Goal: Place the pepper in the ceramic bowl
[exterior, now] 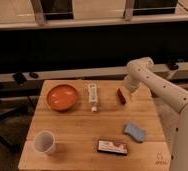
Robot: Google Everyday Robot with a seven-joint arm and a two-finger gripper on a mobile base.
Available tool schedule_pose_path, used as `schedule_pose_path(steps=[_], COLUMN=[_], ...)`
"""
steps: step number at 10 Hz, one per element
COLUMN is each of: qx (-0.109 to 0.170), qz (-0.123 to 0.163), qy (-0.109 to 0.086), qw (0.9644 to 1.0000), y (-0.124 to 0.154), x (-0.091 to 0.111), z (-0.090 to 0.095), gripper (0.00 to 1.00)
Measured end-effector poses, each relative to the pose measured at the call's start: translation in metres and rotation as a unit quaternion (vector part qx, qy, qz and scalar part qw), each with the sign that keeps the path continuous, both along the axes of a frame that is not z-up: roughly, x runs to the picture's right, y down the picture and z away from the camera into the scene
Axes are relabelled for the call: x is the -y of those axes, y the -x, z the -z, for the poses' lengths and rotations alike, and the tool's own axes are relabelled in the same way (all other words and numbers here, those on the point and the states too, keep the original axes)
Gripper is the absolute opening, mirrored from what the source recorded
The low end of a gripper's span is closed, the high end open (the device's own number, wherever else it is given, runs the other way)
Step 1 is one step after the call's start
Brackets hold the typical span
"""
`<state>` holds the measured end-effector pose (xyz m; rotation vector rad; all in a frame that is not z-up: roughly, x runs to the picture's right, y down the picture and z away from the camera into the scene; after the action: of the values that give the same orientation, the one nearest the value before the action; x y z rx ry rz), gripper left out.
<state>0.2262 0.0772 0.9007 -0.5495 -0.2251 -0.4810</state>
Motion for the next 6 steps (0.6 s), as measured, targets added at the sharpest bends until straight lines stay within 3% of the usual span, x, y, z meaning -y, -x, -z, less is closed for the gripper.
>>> schedule_pose_path(steps=[6], qx=[0.013], qz=[0.017], qy=[0.013], qw=[0.9997], y=[-0.002], x=[-0.006], z=[-0.017], gripper=[0.8])
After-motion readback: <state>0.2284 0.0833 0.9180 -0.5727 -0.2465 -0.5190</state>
